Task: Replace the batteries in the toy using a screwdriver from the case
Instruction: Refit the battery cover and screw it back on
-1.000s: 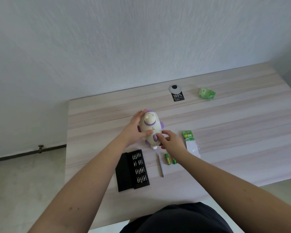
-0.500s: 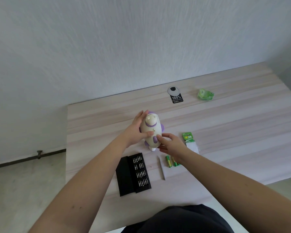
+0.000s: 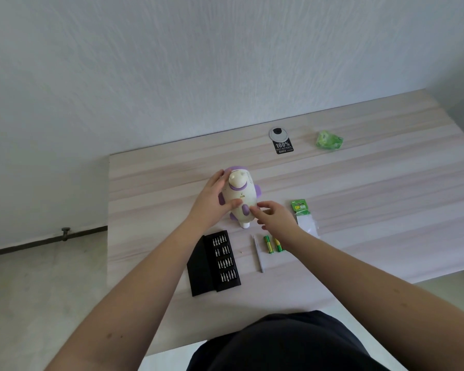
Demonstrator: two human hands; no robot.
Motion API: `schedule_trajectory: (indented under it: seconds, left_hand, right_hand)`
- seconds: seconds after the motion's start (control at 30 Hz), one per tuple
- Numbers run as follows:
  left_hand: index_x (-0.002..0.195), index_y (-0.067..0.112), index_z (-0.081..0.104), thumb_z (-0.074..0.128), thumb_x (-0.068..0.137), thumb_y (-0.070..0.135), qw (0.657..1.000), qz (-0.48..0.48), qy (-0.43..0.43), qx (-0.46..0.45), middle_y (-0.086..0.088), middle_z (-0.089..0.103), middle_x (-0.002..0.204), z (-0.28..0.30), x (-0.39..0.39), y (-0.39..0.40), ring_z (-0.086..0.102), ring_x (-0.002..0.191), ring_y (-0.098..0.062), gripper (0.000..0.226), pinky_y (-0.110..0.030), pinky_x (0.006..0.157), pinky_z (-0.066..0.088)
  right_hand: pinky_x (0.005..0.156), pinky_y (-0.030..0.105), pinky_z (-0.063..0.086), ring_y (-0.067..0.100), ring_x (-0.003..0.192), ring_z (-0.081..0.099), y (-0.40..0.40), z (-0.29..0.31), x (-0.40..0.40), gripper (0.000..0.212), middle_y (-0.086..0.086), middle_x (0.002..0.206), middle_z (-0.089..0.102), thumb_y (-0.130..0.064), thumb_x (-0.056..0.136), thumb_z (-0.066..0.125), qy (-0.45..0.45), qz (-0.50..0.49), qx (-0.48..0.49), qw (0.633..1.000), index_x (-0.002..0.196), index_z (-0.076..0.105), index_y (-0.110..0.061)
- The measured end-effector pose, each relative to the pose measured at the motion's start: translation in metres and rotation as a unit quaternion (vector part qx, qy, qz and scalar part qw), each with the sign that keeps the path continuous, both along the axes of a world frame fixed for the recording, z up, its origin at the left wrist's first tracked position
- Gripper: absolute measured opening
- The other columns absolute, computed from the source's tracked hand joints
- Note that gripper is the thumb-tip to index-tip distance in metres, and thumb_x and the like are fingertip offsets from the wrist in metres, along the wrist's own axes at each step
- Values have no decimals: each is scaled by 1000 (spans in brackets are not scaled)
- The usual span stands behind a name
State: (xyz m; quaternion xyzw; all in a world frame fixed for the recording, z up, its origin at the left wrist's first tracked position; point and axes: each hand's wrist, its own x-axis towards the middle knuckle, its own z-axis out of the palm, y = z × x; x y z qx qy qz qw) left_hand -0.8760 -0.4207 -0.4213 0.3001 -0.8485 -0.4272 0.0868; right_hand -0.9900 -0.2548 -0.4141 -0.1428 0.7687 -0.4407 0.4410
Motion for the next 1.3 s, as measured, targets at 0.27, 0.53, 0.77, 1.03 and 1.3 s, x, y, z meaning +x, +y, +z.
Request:
schedule_trajectory:
  seconds: [0.27, 0.53, 0.77, 1.03, 1.3]
  left_hand:
    - [149, 28, 33, 72, 84, 32, 1000, 13, -13, 22, 8, 23, 158, 8, 5, 7, 23, 142, -4, 76, -18, 111, 20]
    - [125, 20, 59, 58, 95, 26, 987, 149, 55, 3, 3, 57, 119, 6, 28, 27, 59, 101, -12, 31, -27, 85, 49]
    - [92, 15, 64, 55, 96, 30, 992, 94, -88, 7, 3, 64, 77, -33, 61, 70, 56, 69, -18, 18, -34, 69, 48]
    - [107, 20, 64, 57, 93, 31, 969, -104, -178, -137, 4, 64, 103, -49, 54, 87, 55, 98, -17, 19, -34, 84, 45]
    - [112, 23, 61, 51, 96, 34, 937, -156, -223, -217, 4, 64, 110, -63, 48, 93, 53, 105, -20, 22, -33, 86, 32]
  right_hand:
    - [79, 38, 56, 17, 85, 66, 8, 2, 5, 31, -6, 90, 69, -45, 87, 62, 65, 6, 24, 998, 110, 59, -26]
    - [59, 24, 45, 13, 78, 58, 22, 0, 17, 23, -4, 93, 64, -39, 93, 55, 129, 2, 81, 988, 105, 61, -20]
    - [66, 27, 42, 17, 83, 59, 38, -28, 48, 21, -4, 91, 63, -36, 94, 52, 231, 165, 180, 942, 102, 60, -18]
    - [68, 32, 44, 31, 98, 64, 43, -51, 67, 27, 11, 107, 65, -30, 96, 49, 303, 307, 306, 849, 113, 51, -8]
    - [68, 34, 41, 31, 102, 62, 43, -61, 73, 24, 10, 93, 60, -6, 97, 39, 298, 310, 328, 841, 114, 55, -3]
